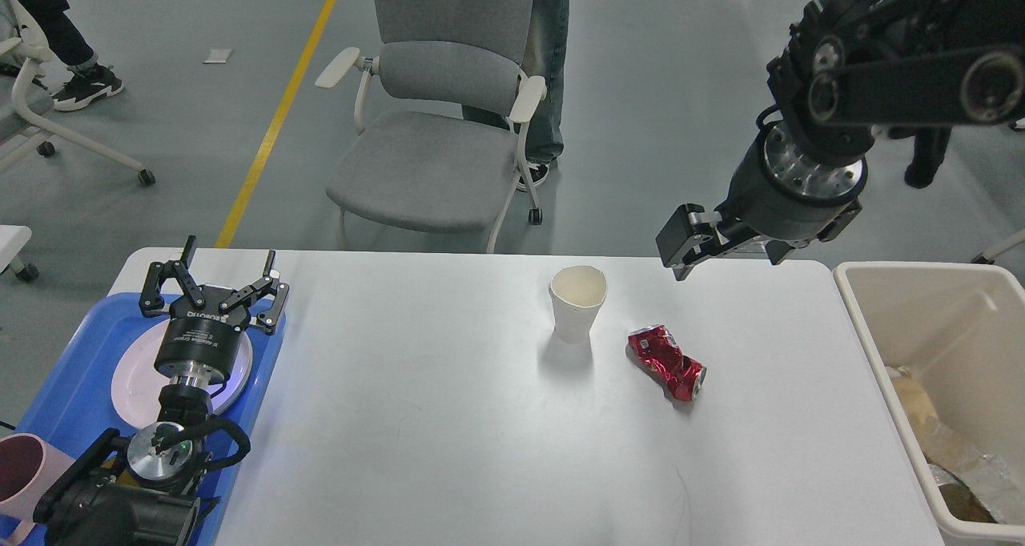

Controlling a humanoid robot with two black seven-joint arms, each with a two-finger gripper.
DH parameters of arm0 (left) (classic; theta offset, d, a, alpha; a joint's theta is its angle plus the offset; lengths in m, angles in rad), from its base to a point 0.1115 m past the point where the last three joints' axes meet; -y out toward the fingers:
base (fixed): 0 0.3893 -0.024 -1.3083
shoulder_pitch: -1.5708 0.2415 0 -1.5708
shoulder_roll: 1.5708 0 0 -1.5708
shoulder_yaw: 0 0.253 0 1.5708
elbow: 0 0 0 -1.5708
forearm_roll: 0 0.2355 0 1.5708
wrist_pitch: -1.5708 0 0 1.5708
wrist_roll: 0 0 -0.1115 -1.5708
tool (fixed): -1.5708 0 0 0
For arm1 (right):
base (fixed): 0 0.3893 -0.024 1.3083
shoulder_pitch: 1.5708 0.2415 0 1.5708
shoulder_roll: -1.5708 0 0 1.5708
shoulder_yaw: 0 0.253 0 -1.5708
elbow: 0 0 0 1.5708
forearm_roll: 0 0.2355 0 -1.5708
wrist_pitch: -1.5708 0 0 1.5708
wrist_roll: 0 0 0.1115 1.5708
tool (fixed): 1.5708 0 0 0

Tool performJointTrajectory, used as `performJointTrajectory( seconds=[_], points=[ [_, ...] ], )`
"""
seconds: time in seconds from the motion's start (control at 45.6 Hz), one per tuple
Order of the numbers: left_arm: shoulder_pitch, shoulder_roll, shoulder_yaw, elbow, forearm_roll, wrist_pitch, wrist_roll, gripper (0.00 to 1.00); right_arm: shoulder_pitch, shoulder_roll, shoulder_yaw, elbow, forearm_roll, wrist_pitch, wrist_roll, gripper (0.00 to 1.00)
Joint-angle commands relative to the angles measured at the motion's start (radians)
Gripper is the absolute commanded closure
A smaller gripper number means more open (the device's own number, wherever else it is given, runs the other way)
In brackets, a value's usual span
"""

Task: Tidy desktop
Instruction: 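Lower the right gripper onto the red snack wrapper and grasp it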

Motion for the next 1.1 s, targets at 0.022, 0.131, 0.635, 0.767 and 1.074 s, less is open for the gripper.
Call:
performJointTrajectory(
  seconds=[0.022,0.131,0.635,0.767,1.074],
  points=[
    [0.0,0.0,0.0,0.0,0.0,-0.002,0.0,0.04,-0.191,0.011,0.022,-0.111,-0.117,-0.161,0.009,0.01],
    [0.0,-0.002,0.0,0.0,0.0,-0.002,0.0,0.04,-0.372,0.009,0.062,-0.257,-0.307,-0.189,0.022,0.01],
    [0.002,0.0,0.0,0.0,0.0,-0.008,0.0,0.04,-1.112,0.154,0.132,-0.978,-0.479,-0.202,0.028,0.01],
    [0.002,0.0,0.0,0.0,0.0,-0.008,0.0,0.04,-1.178,0.167,0.134,-1.007,-0.479,-0.256,0.027,0.01],
    [0.002,0.0,0.0,0.0,0.0,-0.009,0.0,0.04,-1.245,0.172,0.137,-1.007,-0.507,-0.33,0.025,0.01]
  ],
)
